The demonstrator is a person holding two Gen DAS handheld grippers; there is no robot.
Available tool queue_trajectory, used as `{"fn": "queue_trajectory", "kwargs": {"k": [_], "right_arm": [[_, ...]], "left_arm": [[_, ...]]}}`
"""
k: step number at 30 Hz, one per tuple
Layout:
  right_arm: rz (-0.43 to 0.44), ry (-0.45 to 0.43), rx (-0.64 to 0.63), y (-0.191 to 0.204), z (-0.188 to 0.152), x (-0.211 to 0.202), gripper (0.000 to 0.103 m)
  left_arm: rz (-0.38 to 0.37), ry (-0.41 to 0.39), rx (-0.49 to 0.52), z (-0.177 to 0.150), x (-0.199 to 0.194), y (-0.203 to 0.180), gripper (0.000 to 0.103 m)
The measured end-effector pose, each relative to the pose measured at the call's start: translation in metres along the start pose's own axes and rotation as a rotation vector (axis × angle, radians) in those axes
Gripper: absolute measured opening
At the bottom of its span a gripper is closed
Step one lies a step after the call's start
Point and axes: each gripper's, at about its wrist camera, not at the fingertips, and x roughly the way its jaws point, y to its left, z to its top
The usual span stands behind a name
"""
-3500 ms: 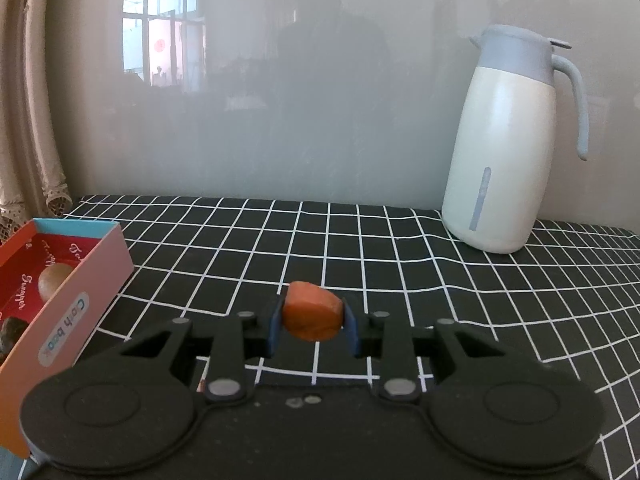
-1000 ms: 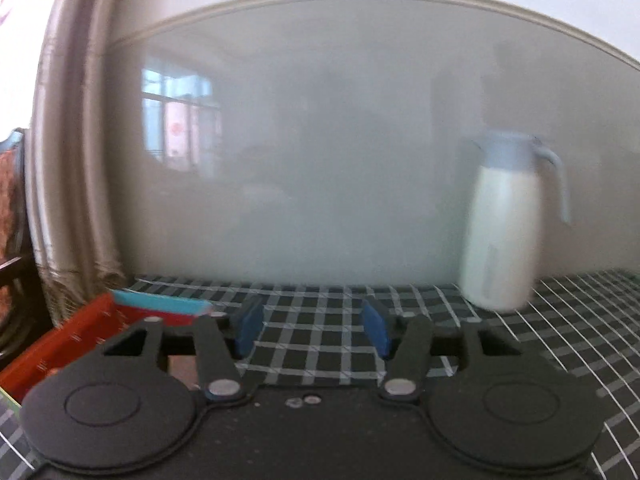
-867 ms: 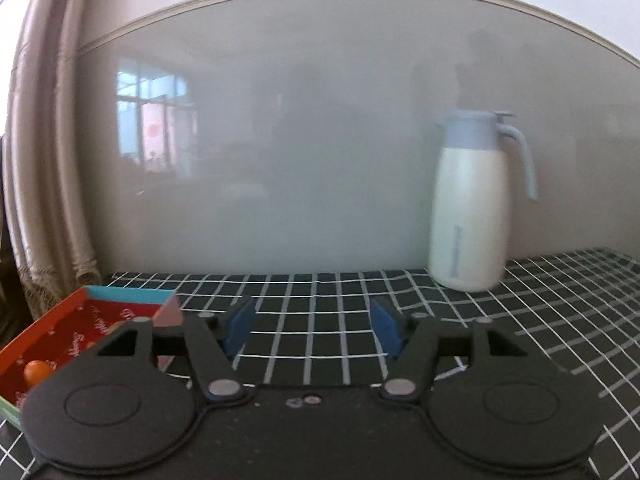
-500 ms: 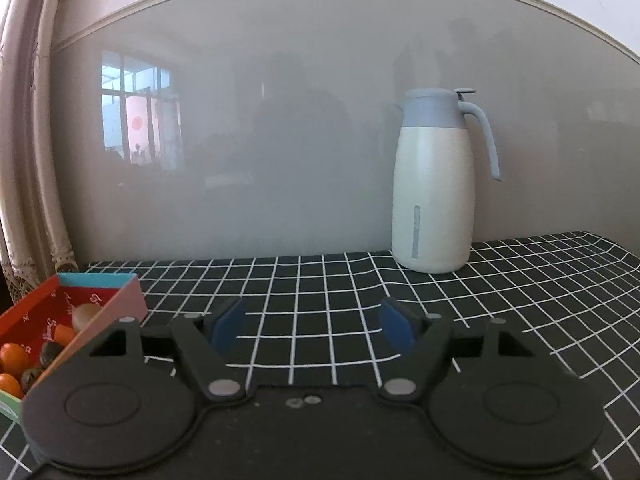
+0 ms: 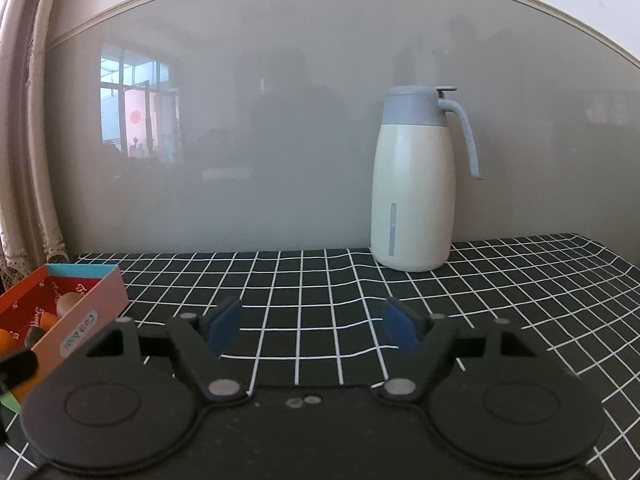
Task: Organize fruits
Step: 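Reach the left tool toward an orange chunk on the table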
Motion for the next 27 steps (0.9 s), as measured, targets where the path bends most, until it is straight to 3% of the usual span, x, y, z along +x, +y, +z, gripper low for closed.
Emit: {"fn": "queue_trajectory", "kwargs": {"k": [14, 27], "right_arm": [[-0.027, 0.014, -0.014, -0.019, -0.004, 0.001, 0.078], [-0.049, 0.023, -0.035, -0.031, -0.006, 0.007, 0.078]], "left_arm": [[-0.075, 0.101, 0.026, -0.014, 0.024, -0.035, 0.103], [0.002, 0.162, 0.044, -0.025, 0.057, -0.050, 0.102]]}}
